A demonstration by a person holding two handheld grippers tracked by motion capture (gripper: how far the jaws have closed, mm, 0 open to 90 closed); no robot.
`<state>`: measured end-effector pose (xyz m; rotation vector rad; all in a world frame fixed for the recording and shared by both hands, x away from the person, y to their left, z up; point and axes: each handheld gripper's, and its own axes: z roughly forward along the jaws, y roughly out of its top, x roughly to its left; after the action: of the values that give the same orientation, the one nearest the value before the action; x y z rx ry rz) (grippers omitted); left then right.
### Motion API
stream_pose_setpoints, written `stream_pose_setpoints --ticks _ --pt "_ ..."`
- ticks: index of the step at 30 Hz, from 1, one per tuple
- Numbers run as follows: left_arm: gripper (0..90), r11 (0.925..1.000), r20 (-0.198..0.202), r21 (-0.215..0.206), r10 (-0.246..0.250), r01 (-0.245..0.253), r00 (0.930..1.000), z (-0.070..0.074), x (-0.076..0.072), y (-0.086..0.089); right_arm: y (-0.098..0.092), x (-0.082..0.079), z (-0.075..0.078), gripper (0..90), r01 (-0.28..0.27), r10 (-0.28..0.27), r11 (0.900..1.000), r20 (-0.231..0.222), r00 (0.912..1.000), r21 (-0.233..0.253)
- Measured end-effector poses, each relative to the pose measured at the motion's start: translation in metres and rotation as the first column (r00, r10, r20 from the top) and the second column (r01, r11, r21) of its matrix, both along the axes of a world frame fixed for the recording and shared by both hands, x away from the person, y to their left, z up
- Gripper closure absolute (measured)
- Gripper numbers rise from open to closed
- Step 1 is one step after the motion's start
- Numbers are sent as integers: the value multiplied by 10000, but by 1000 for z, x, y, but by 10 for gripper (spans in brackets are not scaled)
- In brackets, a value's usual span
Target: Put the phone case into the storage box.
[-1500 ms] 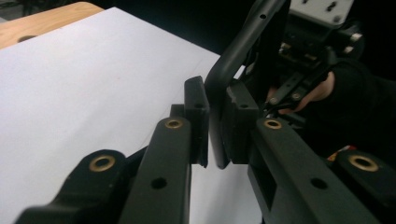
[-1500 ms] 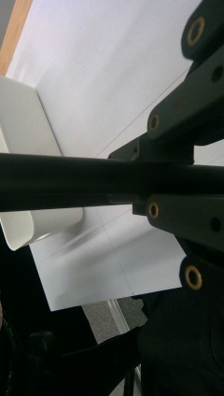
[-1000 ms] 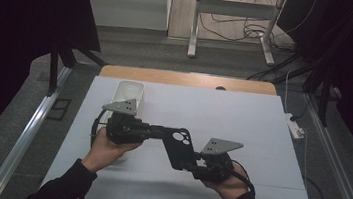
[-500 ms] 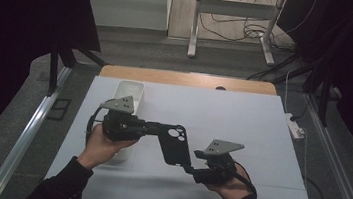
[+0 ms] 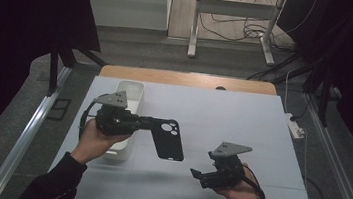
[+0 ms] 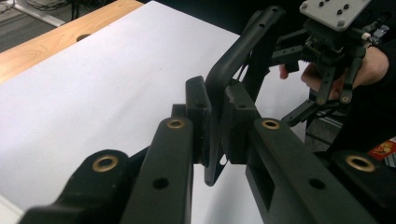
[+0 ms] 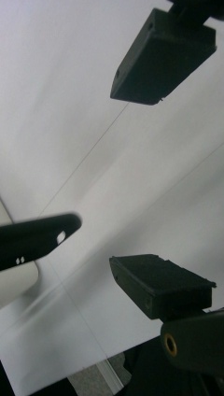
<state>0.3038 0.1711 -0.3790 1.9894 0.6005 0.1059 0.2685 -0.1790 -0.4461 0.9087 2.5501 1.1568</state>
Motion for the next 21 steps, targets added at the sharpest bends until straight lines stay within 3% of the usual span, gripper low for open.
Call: stream_pose_setpoints --ticks 6,14,21 --pt "820 9997 74 108 202 -203 9998 5 2 10 -14 -4 -2 115 381 -382 9985 -3 9993 -393" --pt "820 9990 158 106 438 -440 9989 14 4 24 -34 -9 0 56 875 -875 9960 -5 9962 -207" --pt "820 9976 175 152 669 -672 9976 20 7 38 -49 -11 -4 0 1424 -1417 9889 189 9897 -429"
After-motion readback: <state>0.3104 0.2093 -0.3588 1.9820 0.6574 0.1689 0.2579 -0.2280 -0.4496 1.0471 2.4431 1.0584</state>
